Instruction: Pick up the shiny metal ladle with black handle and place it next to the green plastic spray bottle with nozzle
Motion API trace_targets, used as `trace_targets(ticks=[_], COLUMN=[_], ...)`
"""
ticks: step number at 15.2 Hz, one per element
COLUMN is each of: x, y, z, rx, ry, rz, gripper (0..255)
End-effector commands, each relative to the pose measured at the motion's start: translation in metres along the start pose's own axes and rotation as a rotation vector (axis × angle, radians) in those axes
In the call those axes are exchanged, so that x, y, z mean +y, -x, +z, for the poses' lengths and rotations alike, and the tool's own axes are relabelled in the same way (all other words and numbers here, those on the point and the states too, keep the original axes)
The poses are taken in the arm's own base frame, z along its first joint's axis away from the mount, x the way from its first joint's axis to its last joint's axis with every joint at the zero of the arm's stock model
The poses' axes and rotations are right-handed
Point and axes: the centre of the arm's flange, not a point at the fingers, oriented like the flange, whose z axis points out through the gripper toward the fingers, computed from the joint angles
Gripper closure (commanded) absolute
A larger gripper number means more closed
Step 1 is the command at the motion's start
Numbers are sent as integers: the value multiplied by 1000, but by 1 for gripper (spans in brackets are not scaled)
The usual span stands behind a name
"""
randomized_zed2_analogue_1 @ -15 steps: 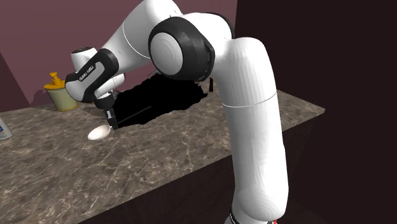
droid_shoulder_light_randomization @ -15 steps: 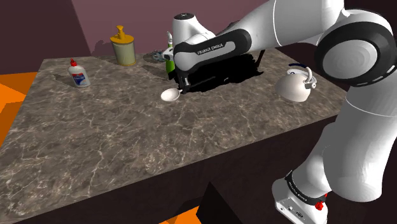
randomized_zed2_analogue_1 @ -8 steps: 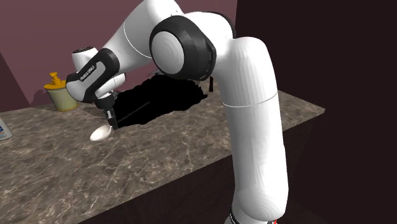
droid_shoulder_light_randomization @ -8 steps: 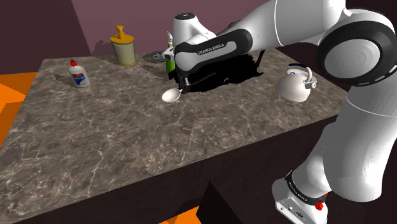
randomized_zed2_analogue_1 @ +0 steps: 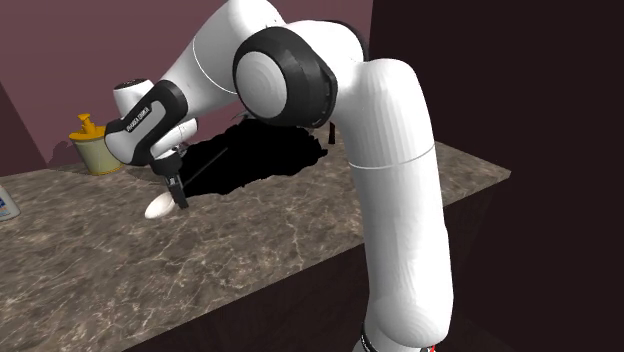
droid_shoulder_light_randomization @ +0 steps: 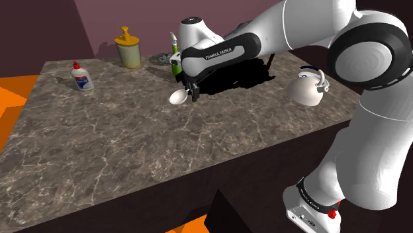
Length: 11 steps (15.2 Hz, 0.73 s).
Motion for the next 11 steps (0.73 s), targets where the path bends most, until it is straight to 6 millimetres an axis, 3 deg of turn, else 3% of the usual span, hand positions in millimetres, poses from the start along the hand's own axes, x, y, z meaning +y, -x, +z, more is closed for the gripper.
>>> trace_targets(ticks=[1,3,11], x=[1,1,1], y=[1,1,1], z=[-6,-29,-29], rx=[-17,-17,-17], ry=[-20,-20,-20], rz=[3,3,3], gripper=[0,0,0])
